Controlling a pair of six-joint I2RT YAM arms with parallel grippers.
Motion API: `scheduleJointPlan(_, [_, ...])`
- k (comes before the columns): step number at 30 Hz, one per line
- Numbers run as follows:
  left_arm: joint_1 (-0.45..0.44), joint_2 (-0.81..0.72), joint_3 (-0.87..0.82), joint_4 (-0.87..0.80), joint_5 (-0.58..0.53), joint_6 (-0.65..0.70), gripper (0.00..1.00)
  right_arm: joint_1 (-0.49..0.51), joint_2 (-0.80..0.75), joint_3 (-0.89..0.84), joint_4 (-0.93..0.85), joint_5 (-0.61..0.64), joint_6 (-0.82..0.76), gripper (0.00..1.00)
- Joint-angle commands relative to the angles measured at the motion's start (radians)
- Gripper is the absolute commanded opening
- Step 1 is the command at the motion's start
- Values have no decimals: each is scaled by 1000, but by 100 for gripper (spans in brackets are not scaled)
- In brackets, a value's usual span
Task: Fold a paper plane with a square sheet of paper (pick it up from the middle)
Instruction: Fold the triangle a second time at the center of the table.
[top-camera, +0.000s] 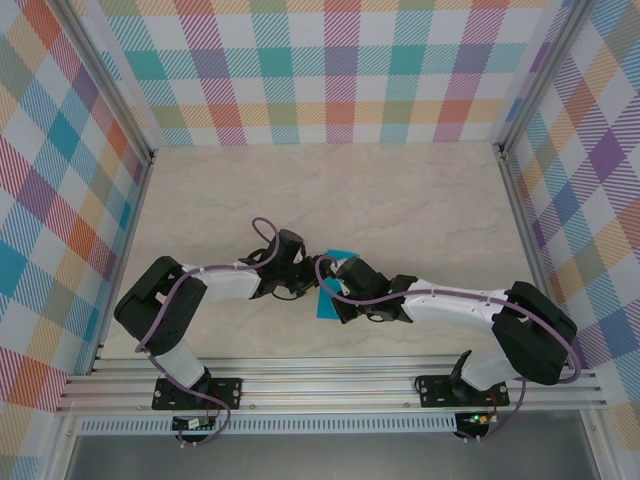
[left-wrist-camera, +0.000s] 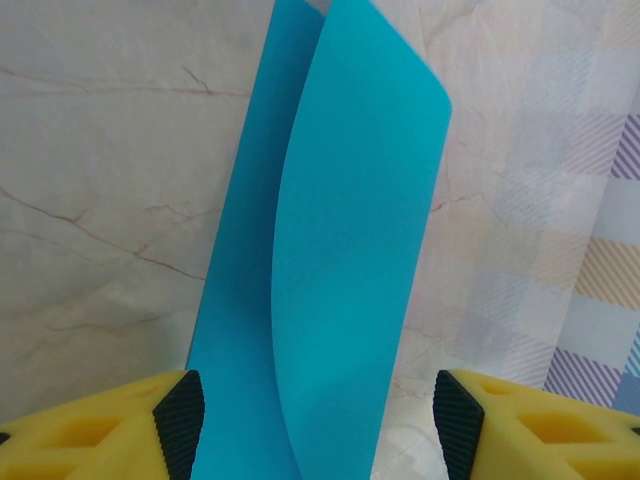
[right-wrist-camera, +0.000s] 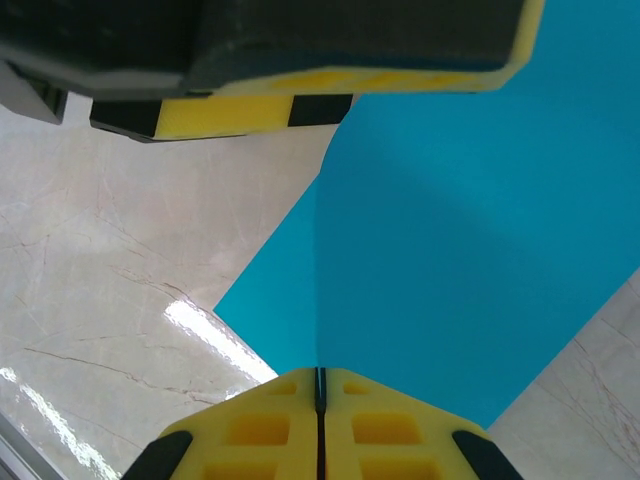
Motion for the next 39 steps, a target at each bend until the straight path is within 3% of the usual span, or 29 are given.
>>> scheduleJointPlan(1, [-12,15,32,32,20,-22,63,1,-24,-18,19,3,-10,8])
scheduleJointPlan(7, [-18,50,45,65,51,-31,48,0,-38,-22,11,5,-10,9])
scheduleJointPlan(13, [-21,72,59,69,68,-30,30,1,-49,-7,-30,5,-6,21])
scheduleJointPlan(31, [-21,75,71,63,73,-48,23,3,-24,90,-93,11,-3,40])
scheduleJointPlan(39, [-21,72,73,63,72,-53,23,18,18,129,-136,70,-9,40])
